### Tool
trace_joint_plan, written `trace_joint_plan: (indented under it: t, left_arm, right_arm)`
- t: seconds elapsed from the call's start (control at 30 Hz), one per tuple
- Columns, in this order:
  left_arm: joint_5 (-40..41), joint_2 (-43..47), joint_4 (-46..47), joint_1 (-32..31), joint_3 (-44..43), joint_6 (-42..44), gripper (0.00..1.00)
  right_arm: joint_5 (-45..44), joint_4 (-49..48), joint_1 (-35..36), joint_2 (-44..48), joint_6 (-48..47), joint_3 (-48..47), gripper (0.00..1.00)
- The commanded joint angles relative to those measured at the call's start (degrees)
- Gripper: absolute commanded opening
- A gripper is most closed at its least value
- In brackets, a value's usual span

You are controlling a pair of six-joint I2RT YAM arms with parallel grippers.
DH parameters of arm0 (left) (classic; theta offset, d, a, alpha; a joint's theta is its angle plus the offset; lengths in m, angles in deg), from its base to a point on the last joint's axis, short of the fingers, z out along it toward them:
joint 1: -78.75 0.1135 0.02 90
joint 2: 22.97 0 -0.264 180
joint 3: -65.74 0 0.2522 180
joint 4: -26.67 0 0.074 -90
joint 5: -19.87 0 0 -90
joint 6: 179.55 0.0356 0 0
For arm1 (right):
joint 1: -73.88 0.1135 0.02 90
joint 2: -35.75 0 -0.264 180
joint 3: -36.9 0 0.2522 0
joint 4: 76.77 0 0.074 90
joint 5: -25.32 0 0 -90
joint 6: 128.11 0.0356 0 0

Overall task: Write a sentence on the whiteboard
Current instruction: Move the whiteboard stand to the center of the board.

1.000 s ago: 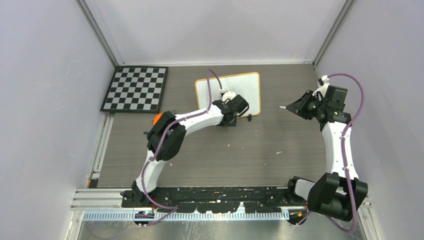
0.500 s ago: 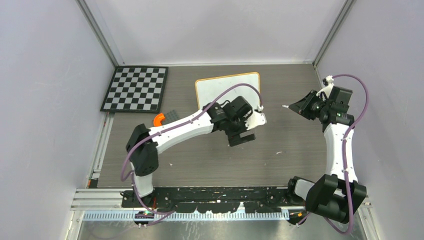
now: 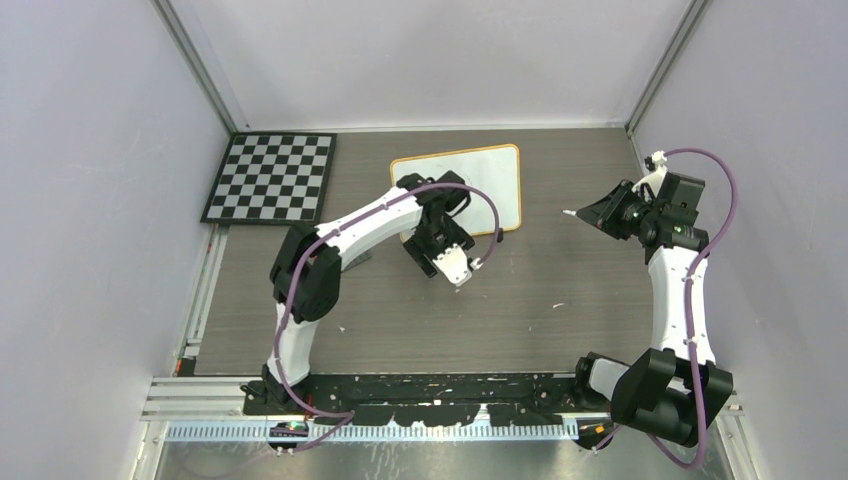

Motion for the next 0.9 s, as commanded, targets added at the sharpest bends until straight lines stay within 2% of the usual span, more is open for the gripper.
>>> trace_joint_plan:
  t: [0.0,0.2,0.5,0.77,0.87]
  left_arm:
    - [-3.57,-4.05,-0.85,-0.65,-3.64,14.94,0.68]
    - [-2.16,-9.87,2.83,-0.5,-7.41,17.73,0.51]
    - [3.09,-14.37,3.08,1.42,-9.02,21.48,0.45]
    - [3.35,-15.15,2.39,2.6,-10.56,21.79,0.36]
    - [4.05,-14.6,2.74,2.43,-9.83,22.04,0.25]
  right_arm:
    - [1.08,-1.69,-0.39,1.38,-0.14,-1.65,0.0]
    - [1.21,-1.7,-0.43,1.05,-0.48,-1.35,0.0]
    - [1.44,-1.56,-0.56,0.77,-0.74,-1.26,0.0]
    - [1.66,-1.65,-0.61,0.5,-0.58,-1.3,0.0]
    - [1.67,-1.65,-0.61,0.43,-0.54,-1.26,0.0]
